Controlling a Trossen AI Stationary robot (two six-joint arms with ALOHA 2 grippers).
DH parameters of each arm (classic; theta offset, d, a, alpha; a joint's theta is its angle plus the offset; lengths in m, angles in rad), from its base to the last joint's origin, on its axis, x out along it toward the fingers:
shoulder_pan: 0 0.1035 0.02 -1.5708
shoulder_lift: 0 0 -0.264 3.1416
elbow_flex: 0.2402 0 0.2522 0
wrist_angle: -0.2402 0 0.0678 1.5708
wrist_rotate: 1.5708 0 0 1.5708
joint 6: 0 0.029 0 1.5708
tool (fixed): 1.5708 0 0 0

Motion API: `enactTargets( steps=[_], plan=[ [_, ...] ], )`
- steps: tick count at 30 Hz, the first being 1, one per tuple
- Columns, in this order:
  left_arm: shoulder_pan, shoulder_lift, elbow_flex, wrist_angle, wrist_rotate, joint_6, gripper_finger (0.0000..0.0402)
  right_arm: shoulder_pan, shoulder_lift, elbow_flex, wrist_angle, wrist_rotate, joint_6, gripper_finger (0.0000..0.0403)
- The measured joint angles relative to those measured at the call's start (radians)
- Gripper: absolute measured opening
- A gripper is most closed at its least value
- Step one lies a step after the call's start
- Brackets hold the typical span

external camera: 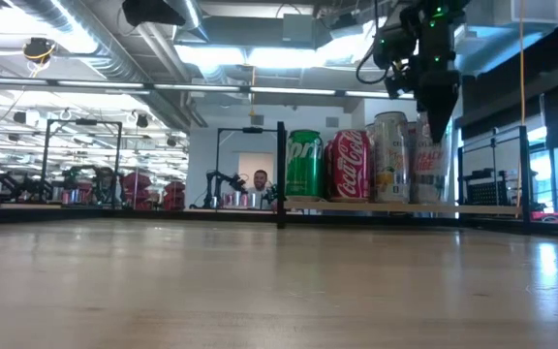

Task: Place canned beverage on shelf
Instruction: Put the white pink soda can on the shelf aligned with the other white pink soda can, then return to Home Position

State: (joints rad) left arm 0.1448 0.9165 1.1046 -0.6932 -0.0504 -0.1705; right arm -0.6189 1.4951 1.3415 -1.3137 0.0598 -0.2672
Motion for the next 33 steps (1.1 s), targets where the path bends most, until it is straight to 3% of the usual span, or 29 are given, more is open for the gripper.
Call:
enactTargets(
  steps=[4,12,18,25,29,33],
  plan=[
    [0.0,0.0,0.0,0.012,0.001,-0.002,0.0346,0.0,0.008,0.0,0.004,0.001,0.005,0.023],
    [0.0,0.0,0.0,0.014,0.028,-0.005,0.0346,0.003,0.008,0.001,0.014,0.042,0.005,0.0347],
    [0.0,0.0,0.0,0.014,0.028,-0.006,0.0346,0.003,-0.007,0.026,-0.056,0.026,0.007,0.0386],
    [-0.006,0.003,0.0,0.023,0.012,-0.064,0.0346,0.004,-0.079,0.19,-0.154,-0.035,0.262,0.0389],
    [-0.01,0.026,0.0,0.033,0.009,-0.072,0.0342,0.006,-0.134,0.225,-0.149,-0.151,0.363,0.0381],
    [-0.01,0.041,0.0,0.034,0.025,-0.053,0.0302,0.056,-0.228,0.183,0.002,-0.229,0.393,0.0319]
  ],
)
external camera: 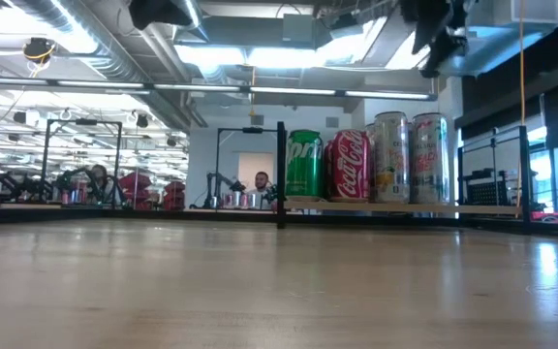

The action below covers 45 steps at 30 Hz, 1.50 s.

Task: Place canned beverage on shelf
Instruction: Return to Home Position

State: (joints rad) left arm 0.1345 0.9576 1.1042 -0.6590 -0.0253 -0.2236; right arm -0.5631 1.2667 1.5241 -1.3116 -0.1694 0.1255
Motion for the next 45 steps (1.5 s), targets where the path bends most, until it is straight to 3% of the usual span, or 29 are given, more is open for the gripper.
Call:
enactTargets(
  steps=[3,8,10,13,17,22,25,29,32,35,37,42,45],
  plan=[
    [0.0,0.007,0.0,0.016,0.028,0.025,0.0241,0.042,-0.09,-0.071,0.149,-0.03,0.008,0.0225],
    [0.0,0.005,0.0,0.069,0.042,0.075,0.0107,0.094,-0.241,-0.237,0.4,-0.043,0.001,0.0054],
    [0.0,0.0,0.0,0.106,0.036,0.075,0.0055,0.093,-0.303,-0.31,0.5,-0.051,0.001,0.0014],
    [-0.006,-0.006,-0.016,0.209,0.034,0.07,0.001,0.092,-0.397,-0.439,0.678,-0.125,0.003,0.0028],
    [-0.029,-0.021,-0.15,0.412,0.022,0.018,0.001,0.092,-0.543,-0.648,0.924,-0.197,0.072,0.0041],
    [-0.045,-0.124,-0.337,0.631,-0.053,-0.038,0.0003,0.092,-0.729,-0.868,1.147,-0.218,0.225,0.0022],
    [-0.055,-0.202,-0.403,0.614,-0.125,-0.037,0.001,0.092,-0.811,-0.931,1.102,-0.218,0.292,0.0013],
    [-0.055,-0.281,-0.445,0.446,-0.247,0.175,0.001,0.092,-0.884,-0.951,1.017,-0.159,0.286,0.001],
    [-0.054,-0.297,-0.47,0.424,-0.329,0.126,0.0006,0.092,-0.901,-0.95,0.996,-0.09,0.283,0.0012],
    [-0.055,-0.304,-0.514,0.471,-0.377,0.136,0.0004,0.091,-0.915,-0.951,0.928,-0.118,0.174,0.0012],
    [-0.054,-0.315,-0.555,0.524,-0.355,0.167,0.0004,0.092,-0.941,-0.951,0.902,-0.166,0.115,0.0012],
    [-0.055,-0.395,-0.707,0.752,-0.17,0.226,0.0009,0.092,-1.034,-0.951,0.89,-0.183,0.061,0.0012],
    [-0.055,-0.461,-0.799,0.824,-0.168,0.209,0.0009,0.092,-1.093,-0.951,0.862,-0.18,0.053,0.0012]
  ],
)
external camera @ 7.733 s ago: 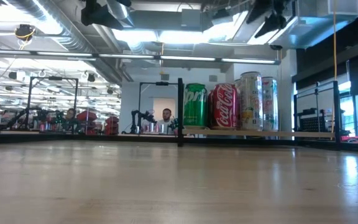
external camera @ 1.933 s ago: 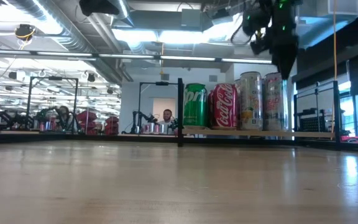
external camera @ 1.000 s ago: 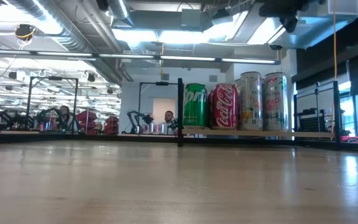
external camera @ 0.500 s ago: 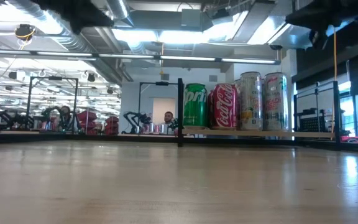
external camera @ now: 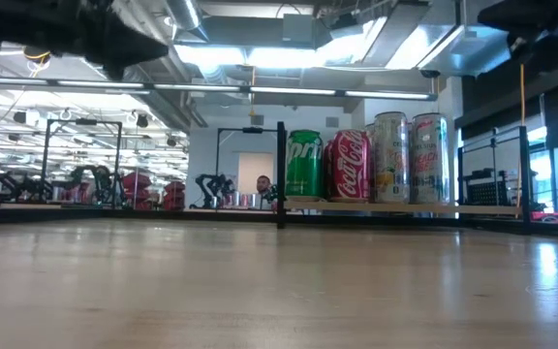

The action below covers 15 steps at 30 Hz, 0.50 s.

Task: Place canned beverage on shelf
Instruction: Return to Home Position

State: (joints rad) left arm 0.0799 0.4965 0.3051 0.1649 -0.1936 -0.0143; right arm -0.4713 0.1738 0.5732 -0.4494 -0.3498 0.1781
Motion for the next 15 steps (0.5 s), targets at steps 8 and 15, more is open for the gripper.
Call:
enactTargets(
  steps=[8,15],
  plan=[
    [0.0,-0.165,-0.153,0.019,-0.006,-0.026,0.001,0.0,-0.148,-0.093,-0.009,0.0,0.008,0.0012],
    [-0.001,-0.335,-0.298,0.018,-0.003,-0.115,0.001,0.0,-0.167,-0.192,0.113,0.0,0.025,0.0012]
  ],
)
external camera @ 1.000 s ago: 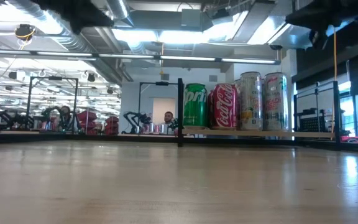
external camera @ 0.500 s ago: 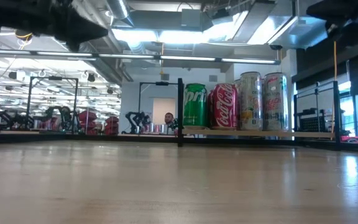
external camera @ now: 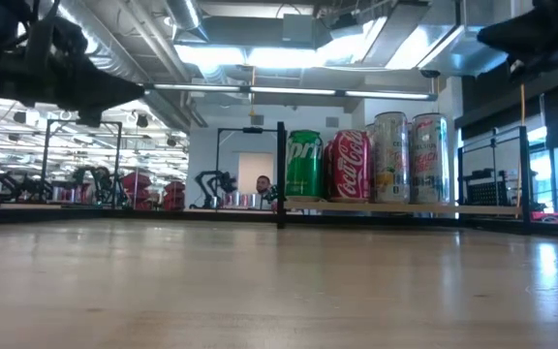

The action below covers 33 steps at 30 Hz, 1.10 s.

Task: Place canned beverage on shelf
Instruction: Return to Home Position

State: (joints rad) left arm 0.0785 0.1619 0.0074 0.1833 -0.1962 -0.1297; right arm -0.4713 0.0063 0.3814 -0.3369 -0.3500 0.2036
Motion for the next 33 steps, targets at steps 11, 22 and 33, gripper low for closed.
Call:
enactTargets(
  steps=[11,22,33],
  plan=[
    [0.0,-0.127,0.0,-0.088,-0.006,0.035,0.001,0.0,-0.003,-0.271,0.302,0.098,0.057,0.0012],
    [0.0,-0.137,0.0,-0.159,0.109,0.04,0.001,0.001,-0.002,-0.372,0.384,0.159,0.096,0.0012],
    [0.0,-0.137,0.0,-0.158,0.105,0.044,0.001,0.0,0.029,-0.372,0.382,0.175,0.138,0.0012]
  ],
)
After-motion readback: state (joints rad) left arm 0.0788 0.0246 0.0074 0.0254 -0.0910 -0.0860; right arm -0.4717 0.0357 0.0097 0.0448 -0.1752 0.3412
